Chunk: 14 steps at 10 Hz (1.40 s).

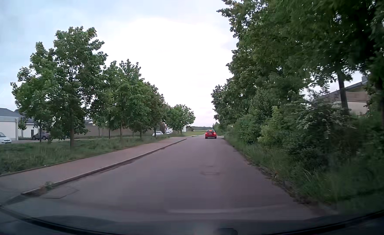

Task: Follow the waypoints while adhering to traffic rules and regulations

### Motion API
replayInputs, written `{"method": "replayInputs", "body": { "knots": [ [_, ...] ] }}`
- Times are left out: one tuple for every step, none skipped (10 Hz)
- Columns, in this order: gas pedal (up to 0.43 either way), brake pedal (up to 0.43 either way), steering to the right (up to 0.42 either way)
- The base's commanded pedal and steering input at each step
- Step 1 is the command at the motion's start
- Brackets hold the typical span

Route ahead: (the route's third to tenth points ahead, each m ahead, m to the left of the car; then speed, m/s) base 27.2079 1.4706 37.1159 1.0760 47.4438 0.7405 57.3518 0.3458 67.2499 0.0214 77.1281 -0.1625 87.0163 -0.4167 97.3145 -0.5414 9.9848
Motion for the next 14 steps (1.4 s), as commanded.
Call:
{"method": "replayInputs", "body": {
  "knots": [
    [0.138,0.000,0.009],
    [0.138,0.000,0.009],
    [0.138,0.000,0.009],
    [0.138,0.000,0.009],
    [0.138,0.000,0.009],
    [0.138,0.000,0.009],
    [0.138,0.000,0.009],
    [0.138,0.000,0.008],
    [0.138,0.000,0.006],
    [0.138,0.000,0.005],
    [0.138,0.000,0.005],
    [0.138,0.000,0.004],
    [0.138,0.000,0.004],
    [0.150,0.000,0.004]
  ]
}}
